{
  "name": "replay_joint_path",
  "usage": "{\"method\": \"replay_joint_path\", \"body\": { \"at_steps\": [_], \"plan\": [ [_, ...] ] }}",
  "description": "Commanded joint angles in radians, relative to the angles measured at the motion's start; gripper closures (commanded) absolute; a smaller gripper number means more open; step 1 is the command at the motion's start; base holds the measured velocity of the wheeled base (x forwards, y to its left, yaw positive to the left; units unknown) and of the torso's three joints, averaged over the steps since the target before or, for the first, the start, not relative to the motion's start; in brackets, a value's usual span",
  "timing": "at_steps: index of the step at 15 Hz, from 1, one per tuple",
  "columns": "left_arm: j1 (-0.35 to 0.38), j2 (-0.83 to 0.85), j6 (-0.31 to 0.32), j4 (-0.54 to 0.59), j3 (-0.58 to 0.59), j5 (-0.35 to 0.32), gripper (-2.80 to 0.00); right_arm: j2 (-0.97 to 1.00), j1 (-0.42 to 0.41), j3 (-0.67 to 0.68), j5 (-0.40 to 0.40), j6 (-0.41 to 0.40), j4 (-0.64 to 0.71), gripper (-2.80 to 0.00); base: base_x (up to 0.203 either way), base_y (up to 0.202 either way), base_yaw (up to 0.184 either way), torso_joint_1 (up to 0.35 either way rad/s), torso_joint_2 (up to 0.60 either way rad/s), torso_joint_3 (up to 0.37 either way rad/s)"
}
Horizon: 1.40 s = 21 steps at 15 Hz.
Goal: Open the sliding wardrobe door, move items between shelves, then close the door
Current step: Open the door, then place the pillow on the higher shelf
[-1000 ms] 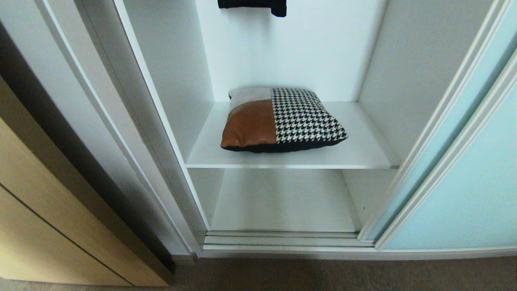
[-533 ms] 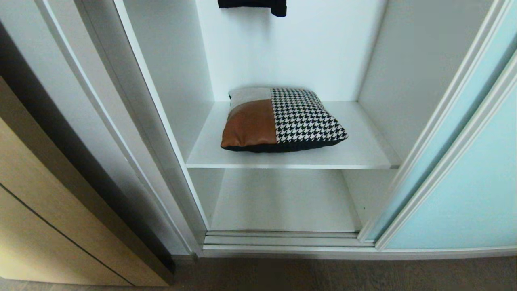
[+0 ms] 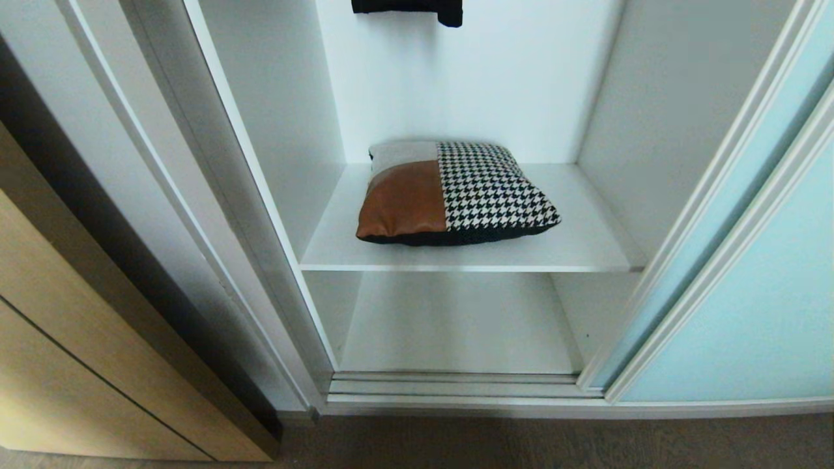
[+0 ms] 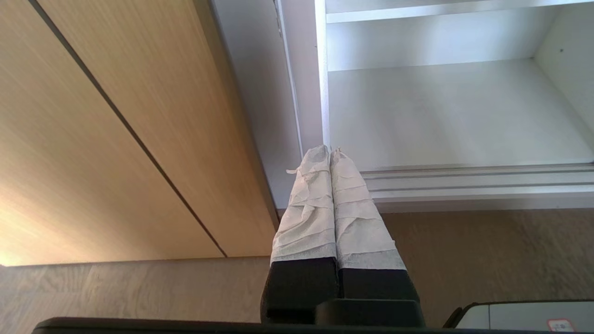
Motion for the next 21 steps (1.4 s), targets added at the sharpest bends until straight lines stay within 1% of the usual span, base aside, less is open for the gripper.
{"method": "replay_joint_path", "body": {
  "at_steps": [1, 10, 11, 13, 15, 19, 21],
  "plan": [
    [0.0, 0.002, 0.001, 0.0, 0.0, 0.001, 0.0, -0.002, 0.0, 0.0, 0.0, -0.001, -0.001, 0.0, 0.0, 0.0, 0.0, 0.0, 0.0, 0.0],
    [0.0, 0.002, 0.001, 0.0, 0.0, 0.0, 0.0, -0.002, 0.0, 0.0, 0.0, -0.001, -0.001, 0.0, 0.0, 0.0, 0.0, 0.0, 0.0, 0.0],
    [0.0, 0.004, 0.02, 0.006, 0.0, 0.001, 0.0, -0.002, 0.0, 0.0, 0.001, -0.001, -0.001, 0.0, 0.0, 0.0, 0.0, 0.0, 0.0, 0.0],
    [0.0, 0.003, -0.011, 0.0, 0.0, 0.001, 0.0, -0.002, 0.0, 0.0, 0.0, -0.001, -0.001, 0.0, 0.0, 0.0, 0.0, 0.0, 0.0, 0.0],
    [0.0, 0.002, -0.01, 0.002, 0.0, 0.003, 0.0, -0.001, 0.001, 0.0, 0.001, -0.001, -0.001, 0.0, 0.0, 0.0, 0.0, 0.0, 0.0, 0.0],
    [0.0, 0.002, -0.037, -0.001, 0.0, 0.015, 0.0, -0.002, 0.0, 0.0, 0.001, -0.001, -0.001, 0.0, 0.0, 0.0, 0.0, 0.0, 0.0, 0.0],
    [0.0, 0.002, -0.065, -0.001, -0.002, 0.016, 0.0, -0.002, 0.0, 0.0, 0.0, -0.001, -0.001, 0.0, 0.0, 0.0, 0.0, 0.0, 0.0, 0.0]
  ]
}}
